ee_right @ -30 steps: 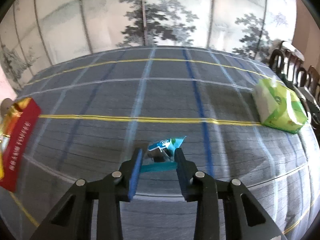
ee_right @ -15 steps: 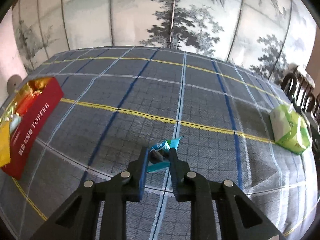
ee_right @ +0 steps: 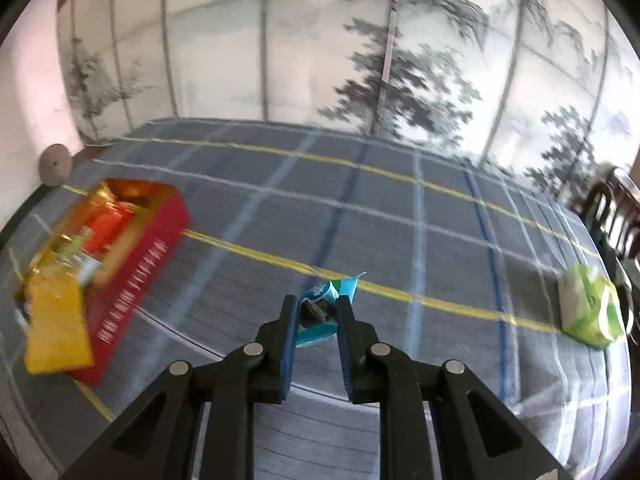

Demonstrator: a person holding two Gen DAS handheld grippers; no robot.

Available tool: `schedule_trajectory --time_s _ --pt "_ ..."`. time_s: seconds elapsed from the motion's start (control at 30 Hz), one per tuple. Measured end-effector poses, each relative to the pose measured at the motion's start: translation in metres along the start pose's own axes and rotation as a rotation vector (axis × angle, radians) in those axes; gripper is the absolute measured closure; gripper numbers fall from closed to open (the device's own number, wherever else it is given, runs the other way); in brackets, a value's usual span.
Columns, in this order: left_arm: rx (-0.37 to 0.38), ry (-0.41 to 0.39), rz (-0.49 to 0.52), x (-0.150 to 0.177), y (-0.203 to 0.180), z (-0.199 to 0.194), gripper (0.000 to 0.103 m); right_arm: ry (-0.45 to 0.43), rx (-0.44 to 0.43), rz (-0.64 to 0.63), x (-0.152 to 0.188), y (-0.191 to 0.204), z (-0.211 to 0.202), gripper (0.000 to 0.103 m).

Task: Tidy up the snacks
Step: 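Carry the blue candy packet into the gold tin with the right tool and release it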

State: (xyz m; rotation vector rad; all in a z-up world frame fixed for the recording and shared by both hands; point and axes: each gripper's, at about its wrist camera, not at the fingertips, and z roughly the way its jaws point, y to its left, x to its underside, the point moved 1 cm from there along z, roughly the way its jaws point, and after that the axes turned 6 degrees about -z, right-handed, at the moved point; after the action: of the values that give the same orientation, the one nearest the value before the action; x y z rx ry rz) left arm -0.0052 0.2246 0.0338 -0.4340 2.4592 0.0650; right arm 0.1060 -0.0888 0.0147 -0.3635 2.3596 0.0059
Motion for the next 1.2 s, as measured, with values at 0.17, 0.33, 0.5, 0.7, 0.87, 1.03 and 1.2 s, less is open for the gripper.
schedule_trajectory --time_s 0.17,0.33,0.5,0.7,0.87,1.03,1.2 --pt "-0.025 0.005 -0.008 0.003 0.01 0.0 0.021 -0.045 -0.095 -0.026 -0.025 0.047 -0.007 0.084" --pt "-0.043 0.01 -0.025 0.008 0.024 -0.001 0.021 -0.067 -0.181 -0.074 -0.039 0.095 -0.009 0.084" --pt "-0.06 0.015 -0.041 0.011 0.036 -0.001 0.021 -0.074 -0.229 -0.121 -0.042 0.133 -0.006 0.084" --pt "-0.071 0.025 -0.049 0.011 0.043 -0.001 0.021 -0.069 -0.241 -0.153 -0.041 0.162 0.002 0.084" --pt "-0.076 0.027 -0.05 0.011 0.046 0.001 0.021 -0.058 -0.226 -0.172 -0.043 0.172 0.011 0.084" --pt "-0.083 0.037 -0.036 0.012 0.043 0.004 0.021 -0.036 -0.219 -0.157 -0.046 0.172 0.021 0.084" --pt "-0.079 0.043 -0.025 0.012 0.036 0.006 0.021 -0.011 -0.232 -0.138 -0.045 0.169 0.027 0.084"
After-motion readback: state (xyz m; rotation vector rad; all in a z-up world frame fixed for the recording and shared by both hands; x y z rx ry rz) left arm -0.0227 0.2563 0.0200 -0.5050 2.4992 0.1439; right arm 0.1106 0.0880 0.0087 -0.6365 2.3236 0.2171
